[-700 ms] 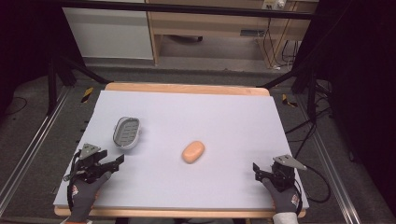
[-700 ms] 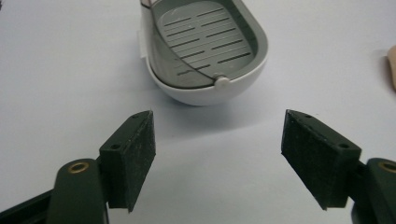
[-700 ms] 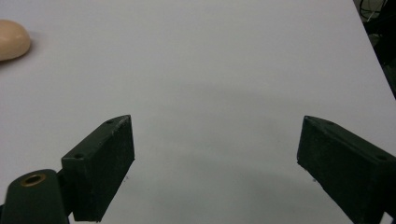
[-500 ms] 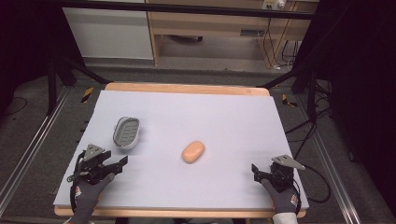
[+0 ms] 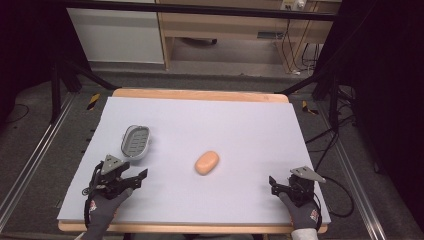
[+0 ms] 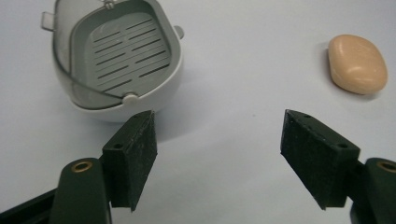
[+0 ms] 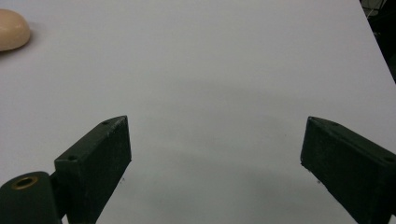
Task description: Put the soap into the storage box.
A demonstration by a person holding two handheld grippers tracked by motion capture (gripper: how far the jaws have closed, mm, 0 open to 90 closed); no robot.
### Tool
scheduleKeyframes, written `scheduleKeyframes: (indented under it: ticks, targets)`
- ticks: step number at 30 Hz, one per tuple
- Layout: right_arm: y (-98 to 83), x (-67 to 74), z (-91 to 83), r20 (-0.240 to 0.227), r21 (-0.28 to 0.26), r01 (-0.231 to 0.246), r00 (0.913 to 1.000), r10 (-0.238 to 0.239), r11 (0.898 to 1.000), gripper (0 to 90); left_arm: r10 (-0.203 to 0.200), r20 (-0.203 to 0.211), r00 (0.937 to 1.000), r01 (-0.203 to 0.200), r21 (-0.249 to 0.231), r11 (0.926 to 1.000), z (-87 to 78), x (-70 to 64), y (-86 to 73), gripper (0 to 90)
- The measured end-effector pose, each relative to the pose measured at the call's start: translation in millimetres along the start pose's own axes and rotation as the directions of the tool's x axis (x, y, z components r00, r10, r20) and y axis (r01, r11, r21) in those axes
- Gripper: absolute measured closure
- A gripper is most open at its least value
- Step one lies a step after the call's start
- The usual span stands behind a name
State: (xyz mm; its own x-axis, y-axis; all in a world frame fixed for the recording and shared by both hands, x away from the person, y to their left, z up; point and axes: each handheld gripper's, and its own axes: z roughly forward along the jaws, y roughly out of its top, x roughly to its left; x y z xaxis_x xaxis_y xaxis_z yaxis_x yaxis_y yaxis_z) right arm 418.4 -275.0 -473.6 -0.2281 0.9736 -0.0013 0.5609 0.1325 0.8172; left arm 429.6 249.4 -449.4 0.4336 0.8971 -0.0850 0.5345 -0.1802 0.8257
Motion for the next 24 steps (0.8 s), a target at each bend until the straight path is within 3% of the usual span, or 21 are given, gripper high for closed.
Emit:
scheduleKeyframes:
  ticks: [12,24]
  targets:
    - [-0.7,-0.6,1.9,0.006,0.013,-0.01,0.9999,0.01,1.0,8.8,0.06,0.034,0.9976,-0.06,-0.005,0.9982,10.0,-23.3,17.5,26.2]
    - [-0.9,0.7,1.8,0.018,0.008,-0.008,0.9998,0.008,1.0,7.9,0.086,0.08,0.9931,-0.085,-0.014,0.9963,19.6,-44.5,35.5,26.0]
